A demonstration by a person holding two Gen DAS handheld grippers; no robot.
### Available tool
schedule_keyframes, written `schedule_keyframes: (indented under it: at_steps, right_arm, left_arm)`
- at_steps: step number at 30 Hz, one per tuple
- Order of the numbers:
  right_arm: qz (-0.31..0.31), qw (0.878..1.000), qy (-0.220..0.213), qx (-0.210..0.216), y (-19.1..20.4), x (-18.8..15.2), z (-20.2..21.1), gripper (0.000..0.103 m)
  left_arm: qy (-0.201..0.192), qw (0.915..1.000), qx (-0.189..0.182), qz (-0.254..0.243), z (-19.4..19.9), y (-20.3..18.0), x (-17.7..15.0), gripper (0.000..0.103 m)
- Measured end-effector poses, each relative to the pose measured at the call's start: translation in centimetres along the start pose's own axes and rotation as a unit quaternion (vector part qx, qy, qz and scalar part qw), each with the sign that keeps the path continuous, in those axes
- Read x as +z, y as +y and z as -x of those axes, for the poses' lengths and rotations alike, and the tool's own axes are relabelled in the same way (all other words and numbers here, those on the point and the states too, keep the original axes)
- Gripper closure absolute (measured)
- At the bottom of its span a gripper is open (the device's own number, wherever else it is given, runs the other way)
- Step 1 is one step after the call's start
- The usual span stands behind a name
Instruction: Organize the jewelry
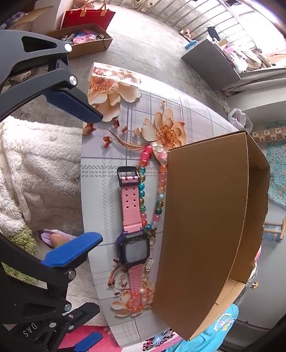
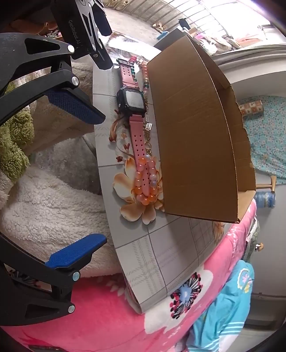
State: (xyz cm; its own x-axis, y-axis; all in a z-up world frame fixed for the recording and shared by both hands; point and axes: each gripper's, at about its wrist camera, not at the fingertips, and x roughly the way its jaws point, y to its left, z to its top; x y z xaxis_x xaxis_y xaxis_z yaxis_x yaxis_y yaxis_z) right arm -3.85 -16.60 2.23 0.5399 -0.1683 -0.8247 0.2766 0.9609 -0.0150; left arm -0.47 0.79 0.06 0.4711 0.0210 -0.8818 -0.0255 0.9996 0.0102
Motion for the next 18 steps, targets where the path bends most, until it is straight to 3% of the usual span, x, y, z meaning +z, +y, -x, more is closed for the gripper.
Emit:
schedule_keyframes:
  at_steps: [18]
  right_arm:
    - [0.006,1.000,0.003,-0.001,0.07,0.05,-0.12,0.007]
  left_arm:
    - [0.005,1.0000,0.003,0.001,-0.36,0.38,-0.50,0.006]
